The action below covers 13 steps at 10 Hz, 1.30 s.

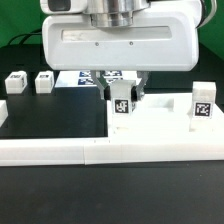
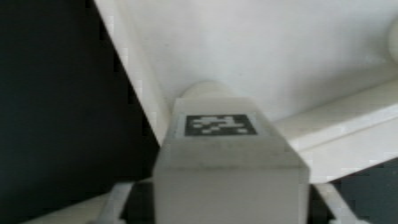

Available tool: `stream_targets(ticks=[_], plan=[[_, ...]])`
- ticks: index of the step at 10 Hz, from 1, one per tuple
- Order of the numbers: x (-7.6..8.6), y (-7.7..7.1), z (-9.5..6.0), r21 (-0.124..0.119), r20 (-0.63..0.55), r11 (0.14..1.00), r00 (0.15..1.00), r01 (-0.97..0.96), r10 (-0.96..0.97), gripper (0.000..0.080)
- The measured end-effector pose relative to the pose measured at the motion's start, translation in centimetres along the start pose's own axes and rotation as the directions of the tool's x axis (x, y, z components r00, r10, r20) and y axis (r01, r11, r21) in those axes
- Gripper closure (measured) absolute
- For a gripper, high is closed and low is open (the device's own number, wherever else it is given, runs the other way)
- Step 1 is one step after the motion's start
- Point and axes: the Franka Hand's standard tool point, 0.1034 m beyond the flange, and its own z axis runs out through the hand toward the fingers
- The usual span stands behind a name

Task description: Assemble square table

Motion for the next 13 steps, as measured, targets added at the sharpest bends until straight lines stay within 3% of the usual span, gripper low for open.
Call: stream_targets(ticks=[2,5,8,9,10,11,12,13], plan=[[0.4,0.0,0.1,0.000,0.009,0.963,0.962,-0.271,0.271,0.0510],[0.3,0.0,0.2,-0.007,0.045,0.692,0.691,-0.722,0.722,0.0510],[-0.2,-0.2,0.2,0.004,0.024,0.458,0.458,-0.889,0.888,0.0508],[-0.2,-0.4,0.3,0.003,0.032,0.414,0.414,-0.910,0.910,0.0414],[-0.3,-0.4,0.4,0.003,0.032,0.448,0.448,-0.894,0.894,0.0279],[-0.3,-0.4,0.3,0.002,0.027,0.510,0.510,-0.860,0.860,0.0279],[-0.6,-0.5,0.1,-0.018,0.003,0.692,0.692,-0.722,0.722,0.0176],[-0.8,-1.1,-0.1,-0.041,-0.034,0.838,0.839,-0.545,0.544,0.0158]])
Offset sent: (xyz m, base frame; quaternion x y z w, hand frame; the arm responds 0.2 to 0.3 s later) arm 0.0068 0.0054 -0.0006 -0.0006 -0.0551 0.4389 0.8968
